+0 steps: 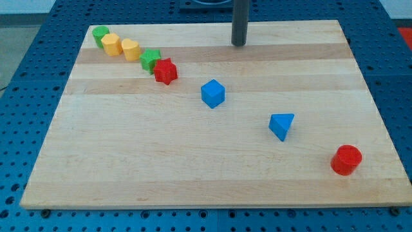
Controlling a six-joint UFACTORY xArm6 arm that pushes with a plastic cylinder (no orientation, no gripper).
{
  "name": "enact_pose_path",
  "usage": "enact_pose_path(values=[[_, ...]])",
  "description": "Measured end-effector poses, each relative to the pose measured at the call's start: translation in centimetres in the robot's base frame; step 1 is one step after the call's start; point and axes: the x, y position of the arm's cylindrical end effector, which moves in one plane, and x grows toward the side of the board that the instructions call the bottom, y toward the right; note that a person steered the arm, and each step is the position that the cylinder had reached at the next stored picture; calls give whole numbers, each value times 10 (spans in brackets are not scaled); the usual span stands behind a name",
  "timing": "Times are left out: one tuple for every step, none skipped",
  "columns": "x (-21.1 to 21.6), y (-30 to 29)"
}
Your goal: Push the green circle into the yellow hexagon
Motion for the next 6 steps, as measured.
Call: enact_pose_path(values=[[-44,-65],[-51,-114],[-51,-175],[-53,-272],[-48,-320],[-37,-326]])
